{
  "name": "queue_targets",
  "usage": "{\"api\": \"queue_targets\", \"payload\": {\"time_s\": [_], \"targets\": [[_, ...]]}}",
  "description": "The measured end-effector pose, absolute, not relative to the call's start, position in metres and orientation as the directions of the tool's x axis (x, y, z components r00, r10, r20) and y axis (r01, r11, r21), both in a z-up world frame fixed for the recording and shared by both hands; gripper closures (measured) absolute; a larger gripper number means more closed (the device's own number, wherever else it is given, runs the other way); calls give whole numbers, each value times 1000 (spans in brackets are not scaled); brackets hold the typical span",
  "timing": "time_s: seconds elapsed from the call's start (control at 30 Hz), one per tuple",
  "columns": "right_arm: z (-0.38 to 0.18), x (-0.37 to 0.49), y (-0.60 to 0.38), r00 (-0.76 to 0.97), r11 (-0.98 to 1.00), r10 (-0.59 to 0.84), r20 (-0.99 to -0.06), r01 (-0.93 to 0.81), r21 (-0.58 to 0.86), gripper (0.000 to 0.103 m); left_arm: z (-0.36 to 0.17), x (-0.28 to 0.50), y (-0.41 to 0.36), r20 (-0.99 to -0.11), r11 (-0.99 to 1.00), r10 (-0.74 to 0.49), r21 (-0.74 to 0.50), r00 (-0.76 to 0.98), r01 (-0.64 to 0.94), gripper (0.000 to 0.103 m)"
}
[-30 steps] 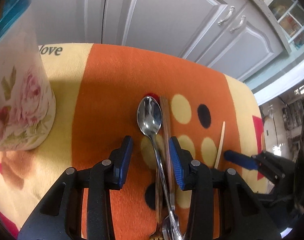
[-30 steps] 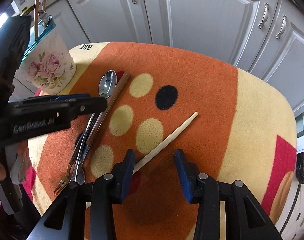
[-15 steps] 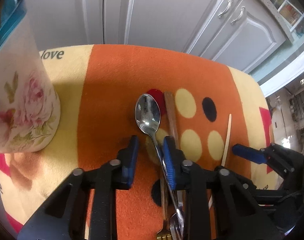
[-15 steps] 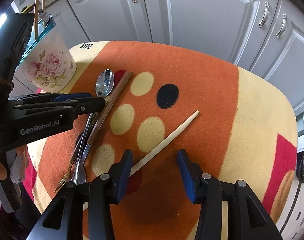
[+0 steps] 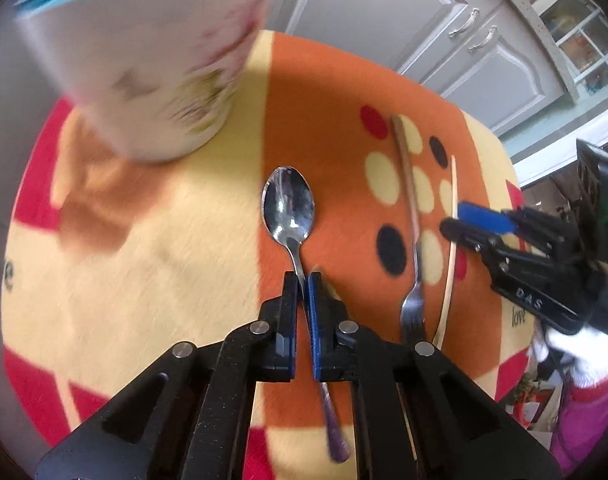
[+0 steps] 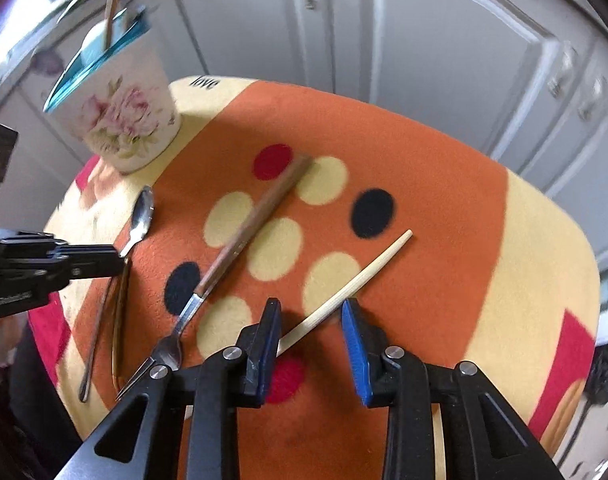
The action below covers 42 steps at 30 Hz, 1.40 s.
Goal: Organize utensils
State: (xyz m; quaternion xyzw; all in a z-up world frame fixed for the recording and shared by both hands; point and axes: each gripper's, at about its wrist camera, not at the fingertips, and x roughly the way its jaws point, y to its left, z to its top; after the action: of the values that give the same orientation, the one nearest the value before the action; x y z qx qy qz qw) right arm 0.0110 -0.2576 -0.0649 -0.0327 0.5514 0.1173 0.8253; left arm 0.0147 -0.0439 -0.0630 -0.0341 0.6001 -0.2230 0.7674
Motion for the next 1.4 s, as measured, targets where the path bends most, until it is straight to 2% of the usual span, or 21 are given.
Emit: {"api": "queue_targets", "payload": {"time_s": [0.13,0.2,0.27,0.3,0.33,0.47,0.53,0.83,0.9,1.1,1.17,1.4], "targets": [[-64,11,-246,353,961,181,-918,-262,88,71,-58,10,-31,-897,898,-399,-341,188,280,99],[-63,9,-250,358,963,202,-912,-242,118,65,-55,12,-23,-885,894,-419,-364,202,260,98],[-62,6,-259,362,963,240,-901,-210,172,64,-53,18,-19,-874,890,-432,-373,221,264,88],[-62,5,-264,361,960,262,-895,-191,204,64,-53,20,-19,-875,893,-425,-365,231,263,74],[-61,3,-270,365,957,282,-887,-172,233,64,-54,22,-18,-871,895,-424,-362,246,262,71],[-60,1,-286,384,942,335,-860,-127,310,64,-58,32,-21,-866,905,-403,-327,297,273,71],[-60,0,-289,388,940,340,-857,-118,320,64,-60,37,-24,-852,894,-428,-350,300,281,71],[-62,15,-283,383,960,281,-880,-107,260,64,-67,51,-47,-840,902,-416,-332,347,277,71],[-62,23,-278,385,966,258,-886,-123,228,64,-68,51,-50,-841,906,-407,-321,356,276,80],[-62,35,-247,378,957,215,-900,-264,117,64,-69,45,-40,-845,904,-412,-330,342,273,83],[-62,30,-240,360,943,227,-905,-313,112,64,-66,38,-28,-844,905,-410,-330,346,269,98],[-61,13,-257,348,954,235,-908,-264,146,64,-70,17,2,-864,908,-400,-328,305,260,99]]}}
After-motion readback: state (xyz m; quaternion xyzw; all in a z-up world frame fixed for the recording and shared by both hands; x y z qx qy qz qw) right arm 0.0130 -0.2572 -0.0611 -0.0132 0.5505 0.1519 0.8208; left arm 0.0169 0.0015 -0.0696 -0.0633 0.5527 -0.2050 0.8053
